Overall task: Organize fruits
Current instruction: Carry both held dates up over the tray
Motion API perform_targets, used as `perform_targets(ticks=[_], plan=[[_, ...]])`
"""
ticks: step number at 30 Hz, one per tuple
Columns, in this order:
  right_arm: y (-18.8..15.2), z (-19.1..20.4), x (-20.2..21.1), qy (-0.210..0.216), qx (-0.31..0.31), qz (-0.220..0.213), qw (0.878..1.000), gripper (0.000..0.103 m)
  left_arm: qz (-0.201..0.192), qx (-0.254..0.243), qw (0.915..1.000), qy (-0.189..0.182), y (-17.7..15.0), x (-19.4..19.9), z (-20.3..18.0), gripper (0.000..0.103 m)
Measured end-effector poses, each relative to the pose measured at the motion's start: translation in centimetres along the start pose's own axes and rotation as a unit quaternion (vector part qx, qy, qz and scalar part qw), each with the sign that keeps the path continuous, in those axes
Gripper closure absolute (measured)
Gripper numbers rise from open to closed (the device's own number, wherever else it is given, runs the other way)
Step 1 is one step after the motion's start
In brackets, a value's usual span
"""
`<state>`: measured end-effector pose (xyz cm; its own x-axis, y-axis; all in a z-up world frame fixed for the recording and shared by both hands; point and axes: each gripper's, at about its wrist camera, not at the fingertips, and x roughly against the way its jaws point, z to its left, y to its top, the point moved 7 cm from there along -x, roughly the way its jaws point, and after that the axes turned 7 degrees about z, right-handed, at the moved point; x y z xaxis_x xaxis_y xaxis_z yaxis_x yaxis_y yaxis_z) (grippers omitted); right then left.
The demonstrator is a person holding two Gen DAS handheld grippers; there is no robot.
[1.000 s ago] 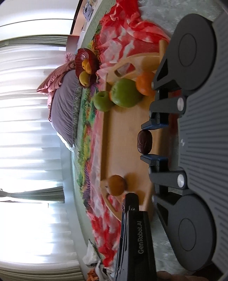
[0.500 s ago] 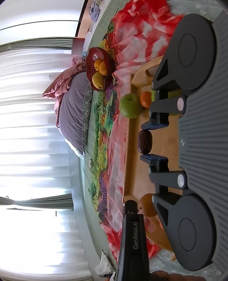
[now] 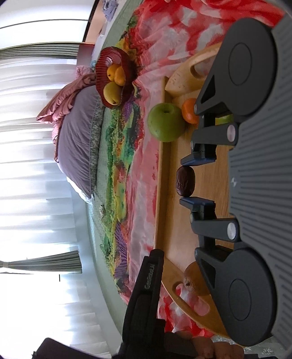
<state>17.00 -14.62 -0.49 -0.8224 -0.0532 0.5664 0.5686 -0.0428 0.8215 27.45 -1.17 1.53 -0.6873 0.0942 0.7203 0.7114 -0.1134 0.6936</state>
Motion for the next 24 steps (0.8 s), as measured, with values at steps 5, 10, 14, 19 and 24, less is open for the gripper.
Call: perform_targets(ticks=[5,10,14,19,24], plan=[[-0.2,0.0,-1.0,-0.002,-0.004,0.008,1.000,0.069,0.014,-0.002,0.9999,0.006,0.1,-1.6,0.2,0.075],[-0.4,-0.1,-1.6,-0.006,-0.005,0.010,1.000,0.070,0.028,0.005,0.9996,0.004,0.0,-2.6,0.5,0.075],[-0.4,0.2,-1.7,-0.008,0.003,0.008,1.000,0.070,0.040,0.002,0.9992,0.007,0.0,-3.2,0.5,0.075],[-0.6,0.7,-1.9,-0.009,0.017,0.011,1.000,0.070,0.049,0.005,0.9987,0.008,-0.1,-3.7,0.8,0.075],[-0.9,0.7,-2.2,-0.008,0.022,0.016,1.000,0.070,0.052,0.000,0.9986,0.012,-0.1,-3.9,0.8,0.075]])
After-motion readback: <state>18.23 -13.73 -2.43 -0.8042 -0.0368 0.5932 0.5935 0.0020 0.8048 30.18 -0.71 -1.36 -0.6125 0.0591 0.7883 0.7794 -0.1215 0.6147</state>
